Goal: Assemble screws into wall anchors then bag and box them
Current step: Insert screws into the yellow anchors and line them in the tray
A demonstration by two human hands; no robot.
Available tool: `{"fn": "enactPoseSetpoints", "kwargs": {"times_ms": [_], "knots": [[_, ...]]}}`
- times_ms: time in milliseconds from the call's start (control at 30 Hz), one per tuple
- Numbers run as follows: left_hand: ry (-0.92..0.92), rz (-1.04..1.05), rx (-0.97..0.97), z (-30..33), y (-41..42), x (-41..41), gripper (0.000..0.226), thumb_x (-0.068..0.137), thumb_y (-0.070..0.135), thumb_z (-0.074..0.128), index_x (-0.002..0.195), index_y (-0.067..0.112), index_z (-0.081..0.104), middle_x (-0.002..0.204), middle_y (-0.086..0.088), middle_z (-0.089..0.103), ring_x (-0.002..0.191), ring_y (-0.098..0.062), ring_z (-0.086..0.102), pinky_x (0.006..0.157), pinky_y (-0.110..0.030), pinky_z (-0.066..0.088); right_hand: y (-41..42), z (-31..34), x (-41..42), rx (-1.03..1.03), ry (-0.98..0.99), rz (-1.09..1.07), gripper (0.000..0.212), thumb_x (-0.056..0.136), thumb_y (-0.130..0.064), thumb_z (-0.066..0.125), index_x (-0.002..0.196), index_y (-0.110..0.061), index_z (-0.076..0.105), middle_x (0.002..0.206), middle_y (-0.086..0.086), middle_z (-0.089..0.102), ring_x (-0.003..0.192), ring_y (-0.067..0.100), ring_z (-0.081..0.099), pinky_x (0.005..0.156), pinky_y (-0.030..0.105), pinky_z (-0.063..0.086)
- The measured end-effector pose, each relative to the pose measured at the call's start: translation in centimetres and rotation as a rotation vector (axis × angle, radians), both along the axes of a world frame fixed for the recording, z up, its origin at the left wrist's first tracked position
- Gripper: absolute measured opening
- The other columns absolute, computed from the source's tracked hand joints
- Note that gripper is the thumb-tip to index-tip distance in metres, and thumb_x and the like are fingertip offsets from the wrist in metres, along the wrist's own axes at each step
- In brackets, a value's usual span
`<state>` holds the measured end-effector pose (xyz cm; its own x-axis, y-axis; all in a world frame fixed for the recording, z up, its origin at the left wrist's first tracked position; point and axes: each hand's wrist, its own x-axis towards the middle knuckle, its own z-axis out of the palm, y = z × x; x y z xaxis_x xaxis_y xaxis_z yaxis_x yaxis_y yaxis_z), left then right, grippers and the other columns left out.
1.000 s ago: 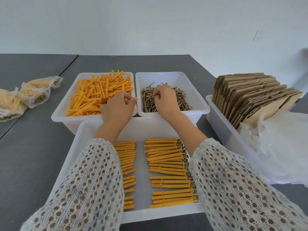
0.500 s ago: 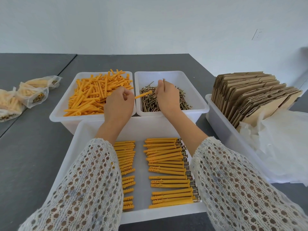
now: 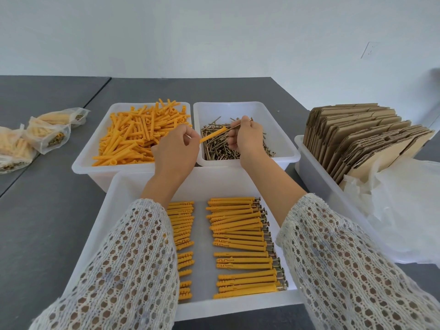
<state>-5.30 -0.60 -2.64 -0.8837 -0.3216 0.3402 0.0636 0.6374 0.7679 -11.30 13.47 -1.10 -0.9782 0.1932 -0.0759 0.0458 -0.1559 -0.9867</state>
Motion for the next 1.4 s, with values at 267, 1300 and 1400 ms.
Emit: {"fn": "enactPoseSetpoints", "kwargs": {"times_ms": [267,1300,1400], "knots": [[0.003,0.014,0.0,0.0,0.0,0.02,0.016,0.095,0.024,0.049,0.091,0.028,0.064,0.084,0.008,0.069,0.089,-0.013,0.062,0.099,-0.049,0.04,0.23,-0.03,-0.18,-0.076,-0.051,-0.049,0.044,0.107,-0.024,0.029,0.076,-0.01,0.058,0.057,0.002,0.052,0.043,0.012,0.044,0.043,0.021,0.041],[-0.031,0.024,0.017,0.26,0.13,0.13,0.018,0.096,0.024,0.049,0.091,0.026,0.066,0.085,0.006,0.07,0.089,-0.016,0.063,0.098,-0.052,0.042,0.46,0.19,0.21,-0.118,-0.037,-0.092,0.043,0.107,-0.022,0.032,0.076,-0.009,0.058,0.058,0.001,0.048,0.044,0.011,0.039,0.044,0.021,0.036],[-0.033,0.024,0.019,0.32,0.1,0.11,0.018,0.096,0.024,0.049,0.091,0.026,0.066,0.085,0.006,0.069,0.089,-0.016,0.063,0.098,-0.053,0.043,0.31,0.2,0.24,-0.09,-0.037,-0.077,0.043,0.107,-0.022,0.032,0.075,-0.01,0.058,0.057,0.001,0.049,0.045,0.011,0.041,0.045,0.021,0.038]]}}
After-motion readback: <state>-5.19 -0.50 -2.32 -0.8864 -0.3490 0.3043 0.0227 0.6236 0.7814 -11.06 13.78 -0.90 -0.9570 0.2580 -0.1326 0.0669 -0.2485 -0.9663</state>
